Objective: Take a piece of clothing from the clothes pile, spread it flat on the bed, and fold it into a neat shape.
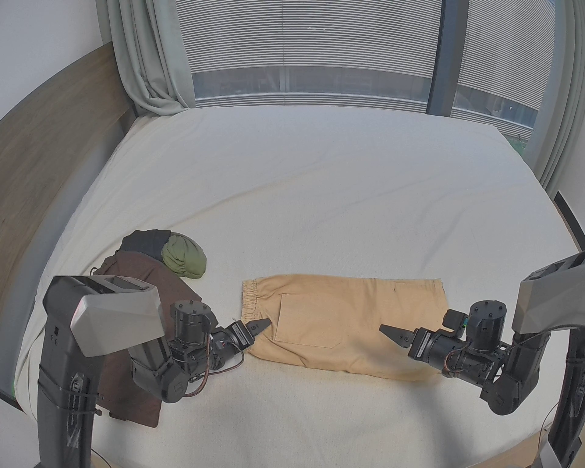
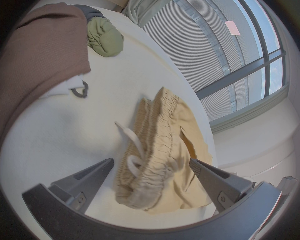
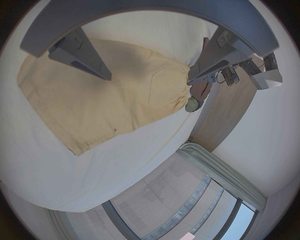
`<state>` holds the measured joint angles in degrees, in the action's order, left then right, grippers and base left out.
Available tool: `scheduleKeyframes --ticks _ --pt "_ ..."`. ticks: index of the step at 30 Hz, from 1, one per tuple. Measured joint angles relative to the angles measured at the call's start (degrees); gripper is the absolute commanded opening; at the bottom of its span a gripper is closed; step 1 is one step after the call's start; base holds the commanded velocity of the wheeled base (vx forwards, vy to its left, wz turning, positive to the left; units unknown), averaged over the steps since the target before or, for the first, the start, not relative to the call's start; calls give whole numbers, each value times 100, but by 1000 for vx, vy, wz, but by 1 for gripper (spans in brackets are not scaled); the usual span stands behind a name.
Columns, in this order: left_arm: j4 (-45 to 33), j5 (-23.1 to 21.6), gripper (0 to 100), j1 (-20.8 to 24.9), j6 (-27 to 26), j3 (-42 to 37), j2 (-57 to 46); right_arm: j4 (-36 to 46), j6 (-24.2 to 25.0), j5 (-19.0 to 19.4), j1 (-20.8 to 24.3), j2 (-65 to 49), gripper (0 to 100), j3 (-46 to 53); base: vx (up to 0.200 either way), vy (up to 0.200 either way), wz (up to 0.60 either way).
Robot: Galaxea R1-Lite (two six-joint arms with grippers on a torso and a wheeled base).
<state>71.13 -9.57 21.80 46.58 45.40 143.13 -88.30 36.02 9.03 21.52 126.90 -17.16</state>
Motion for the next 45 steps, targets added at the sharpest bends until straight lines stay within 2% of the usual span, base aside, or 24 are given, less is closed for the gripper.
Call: scheduleKeyframes --ticks 13,25,26,38,45 --pt "44 -4 100 96 394 328 6 0 0 0 17 -2 100 -6 0 0 0" --pt "66 -9 100 61 422 505 45 -6 0 -9 17 24 100 -33 0 0 0" --pt "68 -6 0 61 422 514 59 -6 0 -9 20 27 100 -33 0 0 0" --pt "94 21 0 46 416 536 163 -5 2 -9 22 52 100 -59 0 0 0" --pt "367 132 0 -80 405 317 91 -9 5 -9 15 61 100 -52 0 0 0"
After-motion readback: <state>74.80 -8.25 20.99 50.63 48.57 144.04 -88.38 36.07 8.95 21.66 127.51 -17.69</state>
